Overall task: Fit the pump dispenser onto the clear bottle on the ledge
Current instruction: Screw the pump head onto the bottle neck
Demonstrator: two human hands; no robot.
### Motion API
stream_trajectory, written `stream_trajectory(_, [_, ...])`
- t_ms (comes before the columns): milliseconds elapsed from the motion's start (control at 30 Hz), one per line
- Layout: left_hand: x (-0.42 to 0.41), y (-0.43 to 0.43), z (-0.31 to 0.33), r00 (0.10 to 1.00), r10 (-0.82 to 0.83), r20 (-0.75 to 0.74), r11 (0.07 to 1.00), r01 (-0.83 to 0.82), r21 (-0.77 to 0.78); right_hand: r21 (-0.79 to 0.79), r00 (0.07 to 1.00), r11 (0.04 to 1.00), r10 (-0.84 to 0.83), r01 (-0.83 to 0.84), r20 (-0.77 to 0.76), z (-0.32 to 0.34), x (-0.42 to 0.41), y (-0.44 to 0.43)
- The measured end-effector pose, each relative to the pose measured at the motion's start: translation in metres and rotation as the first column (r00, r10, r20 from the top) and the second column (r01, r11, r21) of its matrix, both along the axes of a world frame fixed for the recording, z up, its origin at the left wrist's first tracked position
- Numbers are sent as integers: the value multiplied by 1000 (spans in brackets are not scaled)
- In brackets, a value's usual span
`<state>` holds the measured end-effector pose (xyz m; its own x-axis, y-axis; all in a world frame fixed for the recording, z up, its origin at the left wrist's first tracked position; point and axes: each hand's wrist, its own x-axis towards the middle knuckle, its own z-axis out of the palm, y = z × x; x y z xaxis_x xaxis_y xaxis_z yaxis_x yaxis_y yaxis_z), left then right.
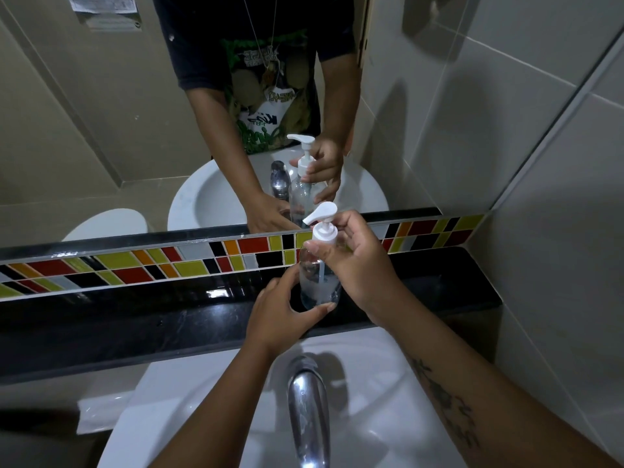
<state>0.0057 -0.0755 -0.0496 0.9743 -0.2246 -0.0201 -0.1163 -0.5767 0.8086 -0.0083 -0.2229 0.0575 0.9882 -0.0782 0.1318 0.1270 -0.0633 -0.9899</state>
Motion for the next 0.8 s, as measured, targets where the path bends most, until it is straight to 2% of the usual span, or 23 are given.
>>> stream_trajectory(133, [1,1,0,1000,-5,4,1000,5,-22,-32,1000,999,5,-4,12,1,3,3])
stream_trajectory(367, [0,1,1,1000,-19,3,1000,19,-11,9,989,991,137,-137,-52,2,5,-13])
stream_trajectory(800, [4,4,2,998,-59,-30,996,57,-66,17,997,998,-57,56,44,-3,1,8])
